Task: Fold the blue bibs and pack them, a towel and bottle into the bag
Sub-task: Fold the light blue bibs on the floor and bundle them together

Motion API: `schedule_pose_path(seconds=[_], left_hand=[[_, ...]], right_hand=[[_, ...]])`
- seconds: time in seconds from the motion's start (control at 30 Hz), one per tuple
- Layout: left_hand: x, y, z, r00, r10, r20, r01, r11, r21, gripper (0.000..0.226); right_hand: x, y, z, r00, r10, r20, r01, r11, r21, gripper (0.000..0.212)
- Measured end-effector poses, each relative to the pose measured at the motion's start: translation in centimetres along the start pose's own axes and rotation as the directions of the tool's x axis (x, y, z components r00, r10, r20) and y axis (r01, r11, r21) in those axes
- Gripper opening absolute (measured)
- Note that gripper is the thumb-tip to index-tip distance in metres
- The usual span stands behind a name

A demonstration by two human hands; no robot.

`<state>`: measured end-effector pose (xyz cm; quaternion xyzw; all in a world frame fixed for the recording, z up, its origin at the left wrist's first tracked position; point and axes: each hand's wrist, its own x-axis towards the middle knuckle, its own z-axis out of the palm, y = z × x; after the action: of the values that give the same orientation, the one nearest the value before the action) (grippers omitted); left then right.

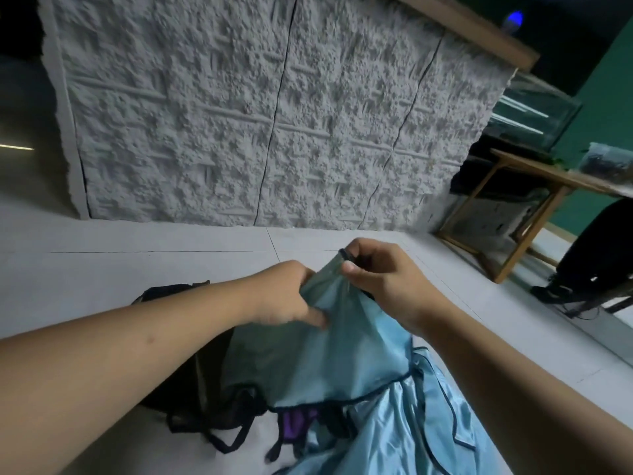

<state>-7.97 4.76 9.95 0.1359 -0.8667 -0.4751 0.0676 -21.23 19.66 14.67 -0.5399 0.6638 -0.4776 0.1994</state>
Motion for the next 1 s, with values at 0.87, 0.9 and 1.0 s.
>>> schedule_pose_path(seconds=[0.87,0.9,1.0], left_hand=[[-1.3,5.5,-6.2,0.960,-0.141,-0.244,-0.071,0.717,-0.694,0.043],[-1.4,5.1,-6.5,0.959,-0.153,-0.239,-0.054,0.728,-0.683,0.045],[-2.2,3.8,-7.1,0.984,-0.151,-0.091,0.042,0.703,-0.710,0.047]], right_hand=[[-3.3,3.6,2.9,0.907,0.417,0.051,-0.378,0.757,0.532,0.034],[-3.2,3.1,2.2,0.904,0.427,0.030,-0.378,0.764,0.523,0.026],[-2.6,1.9,0.3,0.881,0.472,-0.032,-0.389,0.761,0.519,0.024]])
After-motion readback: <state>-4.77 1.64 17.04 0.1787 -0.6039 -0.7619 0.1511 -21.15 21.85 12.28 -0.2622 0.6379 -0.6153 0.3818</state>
